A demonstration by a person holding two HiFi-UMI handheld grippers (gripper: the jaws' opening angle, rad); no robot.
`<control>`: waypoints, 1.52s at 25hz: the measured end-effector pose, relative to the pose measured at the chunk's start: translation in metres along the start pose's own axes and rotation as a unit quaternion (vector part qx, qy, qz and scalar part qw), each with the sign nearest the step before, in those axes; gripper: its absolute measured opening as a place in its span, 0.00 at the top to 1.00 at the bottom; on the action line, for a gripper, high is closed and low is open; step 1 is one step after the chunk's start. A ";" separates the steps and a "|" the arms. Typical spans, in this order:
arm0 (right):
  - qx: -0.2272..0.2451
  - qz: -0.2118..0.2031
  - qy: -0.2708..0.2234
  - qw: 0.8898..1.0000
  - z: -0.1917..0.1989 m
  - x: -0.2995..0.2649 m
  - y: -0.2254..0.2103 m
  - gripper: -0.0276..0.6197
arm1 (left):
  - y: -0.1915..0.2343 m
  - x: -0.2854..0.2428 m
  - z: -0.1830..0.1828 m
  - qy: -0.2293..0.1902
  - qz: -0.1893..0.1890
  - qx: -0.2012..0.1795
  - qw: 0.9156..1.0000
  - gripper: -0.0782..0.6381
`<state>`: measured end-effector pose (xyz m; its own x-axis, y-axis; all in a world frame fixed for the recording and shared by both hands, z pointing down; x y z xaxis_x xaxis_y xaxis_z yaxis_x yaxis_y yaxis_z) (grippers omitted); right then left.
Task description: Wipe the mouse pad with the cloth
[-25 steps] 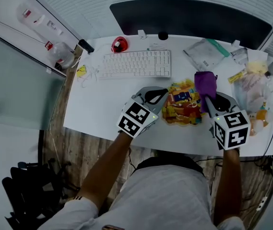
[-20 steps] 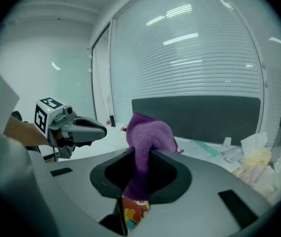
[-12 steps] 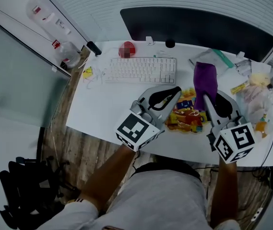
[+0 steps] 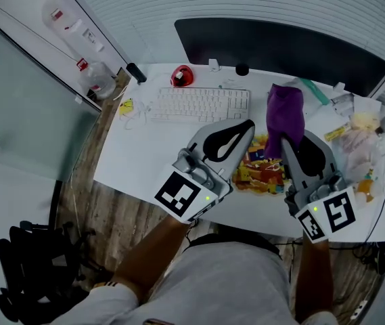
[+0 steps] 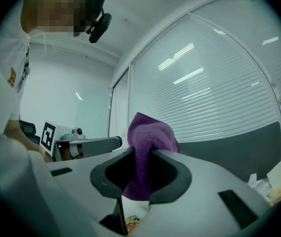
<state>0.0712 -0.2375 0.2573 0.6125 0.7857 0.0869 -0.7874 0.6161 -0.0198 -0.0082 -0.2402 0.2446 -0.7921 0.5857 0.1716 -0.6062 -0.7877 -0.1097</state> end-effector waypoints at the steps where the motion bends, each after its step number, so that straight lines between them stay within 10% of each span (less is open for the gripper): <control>1: 0.000 0.000 -0.008 1.000 -0.003 0.001 0.001 0.85 | 0.000 0.000 -0.003 -0.005 -0.002 -0.001 1.000 0.87; 38: 0.014 0.004 -0.055 0.998 -0.021 0.016 0.012 0.85 | -0.008 0.009 -0.018 -0.025 -0.003 -0.007 1.000 0.87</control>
<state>0.0727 -0.2159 0.2374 0.5959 0.7786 0.1967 -0.7950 0.6065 0.0075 -0.0118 -0.2254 0.2296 -0.7844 0.5792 0.2217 -0.6116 -0.7818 -0.1215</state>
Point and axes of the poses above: the fingertips, and each gripper's own axes: x backward along the fingers, y to its left, z out of its underside, the point moved 1 cm from there along x, backward along the fingers, and after that the axes turned 4 degrees about z, right-handed, at the moved point
